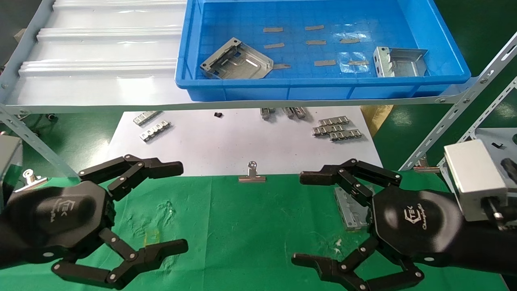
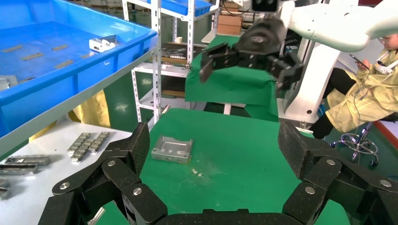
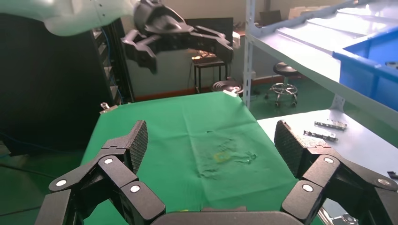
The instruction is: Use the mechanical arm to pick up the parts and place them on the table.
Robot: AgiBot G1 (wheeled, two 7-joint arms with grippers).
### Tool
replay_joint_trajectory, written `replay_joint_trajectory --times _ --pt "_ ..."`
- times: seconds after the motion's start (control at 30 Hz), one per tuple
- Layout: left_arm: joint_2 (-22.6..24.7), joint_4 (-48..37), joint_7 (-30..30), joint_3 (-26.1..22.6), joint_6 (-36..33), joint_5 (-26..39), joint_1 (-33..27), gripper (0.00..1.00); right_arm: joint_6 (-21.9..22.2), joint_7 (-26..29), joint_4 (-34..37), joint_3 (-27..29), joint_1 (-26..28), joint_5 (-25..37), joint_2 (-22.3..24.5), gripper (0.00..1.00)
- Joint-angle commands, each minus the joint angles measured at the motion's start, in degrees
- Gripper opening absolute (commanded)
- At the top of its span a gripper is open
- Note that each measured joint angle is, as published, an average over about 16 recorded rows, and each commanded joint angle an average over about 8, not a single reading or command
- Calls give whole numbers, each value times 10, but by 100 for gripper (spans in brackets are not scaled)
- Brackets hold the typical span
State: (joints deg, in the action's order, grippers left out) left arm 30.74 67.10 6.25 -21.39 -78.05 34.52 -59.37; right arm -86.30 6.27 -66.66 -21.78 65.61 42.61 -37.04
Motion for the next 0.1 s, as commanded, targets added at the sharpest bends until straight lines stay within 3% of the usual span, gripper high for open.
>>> replay_joint_trajectory --times 0.03,0.1 --pt "0 0 0 0 0 0 0 100 3 26 -39 33 -23 -4 12 100" --pt "0 0 0 0 0 0 0 100 4 33 -51 42 -30 -6 15 100"
